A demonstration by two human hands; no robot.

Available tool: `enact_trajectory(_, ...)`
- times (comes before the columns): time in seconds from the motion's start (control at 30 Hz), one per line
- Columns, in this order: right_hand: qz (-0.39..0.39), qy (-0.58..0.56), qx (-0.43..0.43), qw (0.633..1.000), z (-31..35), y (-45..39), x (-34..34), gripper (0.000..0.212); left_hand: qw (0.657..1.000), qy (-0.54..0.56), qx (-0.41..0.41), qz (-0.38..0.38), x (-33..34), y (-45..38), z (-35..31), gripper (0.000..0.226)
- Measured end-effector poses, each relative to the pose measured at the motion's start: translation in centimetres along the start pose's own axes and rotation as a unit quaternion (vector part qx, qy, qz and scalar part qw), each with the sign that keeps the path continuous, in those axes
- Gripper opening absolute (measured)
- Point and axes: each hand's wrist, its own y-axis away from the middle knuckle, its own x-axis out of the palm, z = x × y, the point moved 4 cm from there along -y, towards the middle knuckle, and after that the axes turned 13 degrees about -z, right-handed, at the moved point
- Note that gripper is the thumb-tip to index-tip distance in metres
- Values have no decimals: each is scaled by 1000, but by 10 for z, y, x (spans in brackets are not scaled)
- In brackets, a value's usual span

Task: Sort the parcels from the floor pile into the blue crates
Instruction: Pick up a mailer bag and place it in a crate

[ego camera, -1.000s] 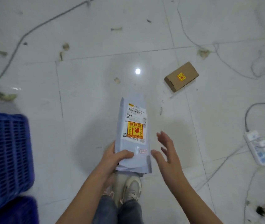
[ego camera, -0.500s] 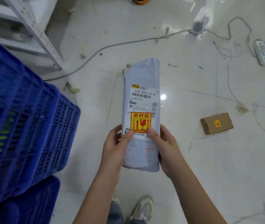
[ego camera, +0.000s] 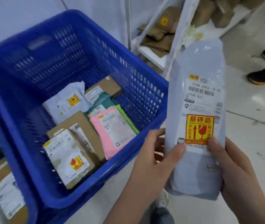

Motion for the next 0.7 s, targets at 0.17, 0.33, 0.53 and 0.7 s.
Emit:
enact_trajectory(0.17, 83, 47, -63, 994, 34, -34, 60, 45, 991, 22, 21, -134, -42, -28, -21, 28)
enact_trajectory(0.33, 162, 90, -81, 979, 48, -67, 116, 45, 972, 24, 12, -233, -72, -52, -29, 22)
enact_trajectory(0.53, 331, 193, -38, 923, 23, -63, 210, 40, 922, -80, 4, -379, -152, -33, -19, 30)
enact_trajectory(0.7, 385, 237, -23, 891, -29, -21, 274, 28, 849, -271, -43, -452, -207, 2, 12, 25)
